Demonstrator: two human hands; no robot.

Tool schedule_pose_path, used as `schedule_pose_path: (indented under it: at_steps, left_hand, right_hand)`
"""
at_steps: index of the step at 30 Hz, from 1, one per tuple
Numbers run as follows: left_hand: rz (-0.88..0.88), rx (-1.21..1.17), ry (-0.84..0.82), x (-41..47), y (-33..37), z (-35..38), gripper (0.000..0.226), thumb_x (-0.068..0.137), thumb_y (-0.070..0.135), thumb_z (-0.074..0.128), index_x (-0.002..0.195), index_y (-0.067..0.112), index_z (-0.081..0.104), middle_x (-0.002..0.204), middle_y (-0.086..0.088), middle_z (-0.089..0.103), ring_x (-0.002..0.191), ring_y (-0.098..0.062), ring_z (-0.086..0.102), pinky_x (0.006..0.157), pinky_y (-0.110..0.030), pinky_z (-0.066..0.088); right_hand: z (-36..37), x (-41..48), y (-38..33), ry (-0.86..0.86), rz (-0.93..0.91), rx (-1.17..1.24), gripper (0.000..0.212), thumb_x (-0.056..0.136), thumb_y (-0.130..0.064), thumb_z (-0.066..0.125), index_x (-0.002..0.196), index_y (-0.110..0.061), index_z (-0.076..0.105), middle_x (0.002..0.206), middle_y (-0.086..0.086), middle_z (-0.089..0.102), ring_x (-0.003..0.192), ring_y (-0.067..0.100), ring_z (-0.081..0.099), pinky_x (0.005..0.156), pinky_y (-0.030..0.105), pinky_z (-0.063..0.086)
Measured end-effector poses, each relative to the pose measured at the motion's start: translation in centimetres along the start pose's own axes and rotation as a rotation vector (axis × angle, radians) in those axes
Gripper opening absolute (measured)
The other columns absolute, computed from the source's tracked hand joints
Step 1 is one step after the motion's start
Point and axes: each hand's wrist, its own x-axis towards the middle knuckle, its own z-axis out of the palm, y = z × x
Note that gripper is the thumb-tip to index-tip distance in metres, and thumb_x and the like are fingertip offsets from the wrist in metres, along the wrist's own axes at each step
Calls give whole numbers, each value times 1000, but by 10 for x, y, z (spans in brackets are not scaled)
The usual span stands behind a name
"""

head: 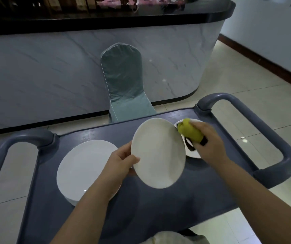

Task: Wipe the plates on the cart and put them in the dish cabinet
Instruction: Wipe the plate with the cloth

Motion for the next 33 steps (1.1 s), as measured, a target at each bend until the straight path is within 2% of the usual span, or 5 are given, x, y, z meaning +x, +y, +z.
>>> schedule_pose_path:
  at_steps: [9, 17, 25, 30, 33]
  left_hand:
    - [340, 765, 139, 29, 60, 32, 17, 97, 31, 54, 81, 27, 50, 73, 10, 57, 68, 7, 50, 56, -11, 37]
    - [411, 821, 263, 30, 64, 31, 27, 92, 32, 63, 72, 29, 45, 64, 11, 54, 67, 2, 51, 54, -15, 36]
    - [582, 980, 252, 30, 52, 25, 22, 93, 32, 61, 82, 16, 52, 65, 7, 55, 62, -17, 49, 52, -24, 32]
    - [867, 1112, 247, 30, 56, 20, 31, 90, 41, 50, 75, 13, 55, 59, 0, 56, 53, -21, 48, 48, -26, 30]
    - [890, 1047, 309, 27, 62, 14, 26, 88, 39, 52, 72, 19, 54, 58, 3, 54, 53, -16, 47, 48, -27, 32]
  right_hand:
    - [-1, 72, -69, -29, -166, 156, 55, 82, -11, 72, 133, -23, 55, 125, -1, 60, 117, 21, 56, 99, 46, 46]
    - [-18, 46, -82, -285, -275, 206, 55, 84, -13, 74, 135, -18, 52, 141, -2, 49, 132, 23, 46, 106, 43, 42]
    - [-9, 49, -92, -313, -66, 177, 60, 67, -50, 81, 116, -46, 47, 130, -16, 50, 123, 18, 47, 96, 45, 48]
    - [-4, 54, -109, -409, -156, 16, 78, 72, -37, 85, 138, -34, 43, 126, -18, 50, 114, -7, 45, 94, 8, 35]
    - [-3, 55, -107, -322, -115, 123, 70, 71, -33, 86, 132, -31, 51, 123, -13, 56, 111, 1, 53, 92, 12, 41]
